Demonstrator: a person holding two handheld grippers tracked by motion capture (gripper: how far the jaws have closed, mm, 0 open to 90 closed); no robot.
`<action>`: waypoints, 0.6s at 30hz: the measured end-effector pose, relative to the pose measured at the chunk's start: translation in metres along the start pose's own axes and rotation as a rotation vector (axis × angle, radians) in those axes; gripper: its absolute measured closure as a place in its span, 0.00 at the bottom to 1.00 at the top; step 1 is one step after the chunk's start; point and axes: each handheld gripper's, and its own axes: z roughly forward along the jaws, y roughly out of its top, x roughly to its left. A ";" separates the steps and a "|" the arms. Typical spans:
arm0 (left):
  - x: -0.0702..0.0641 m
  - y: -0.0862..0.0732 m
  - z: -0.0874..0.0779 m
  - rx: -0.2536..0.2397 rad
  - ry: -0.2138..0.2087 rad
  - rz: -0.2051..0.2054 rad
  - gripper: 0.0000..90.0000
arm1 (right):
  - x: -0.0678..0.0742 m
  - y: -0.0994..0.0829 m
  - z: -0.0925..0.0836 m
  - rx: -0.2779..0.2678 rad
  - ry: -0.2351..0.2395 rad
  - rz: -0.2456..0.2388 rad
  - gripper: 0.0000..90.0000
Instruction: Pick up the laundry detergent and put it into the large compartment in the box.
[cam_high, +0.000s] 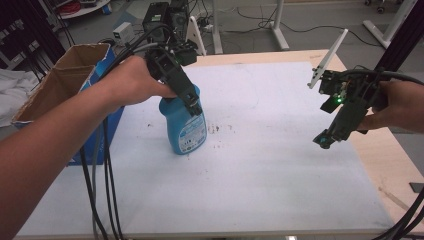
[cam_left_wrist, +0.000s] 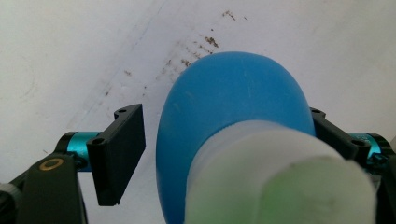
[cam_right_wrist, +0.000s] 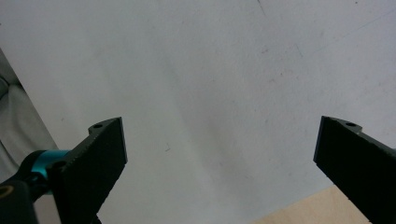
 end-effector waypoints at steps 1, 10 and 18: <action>-0.001 0.000 0.000 -0.001 -0.001 0.000 0.23 | 0.000 0.000 0.000 -0.003 0.001 0.000 0.02; 0.000 -0.002 0.001 0.014 -0.009 0.012 0.32 | 0.000 0.000 0.000 0.003 0.001 0.003 0.02; -0.001 0.000 0.002 0.016 -0.017 0.023 0.40 | 0.001 0.000 0.000 0.002 0.001 0.001 0.02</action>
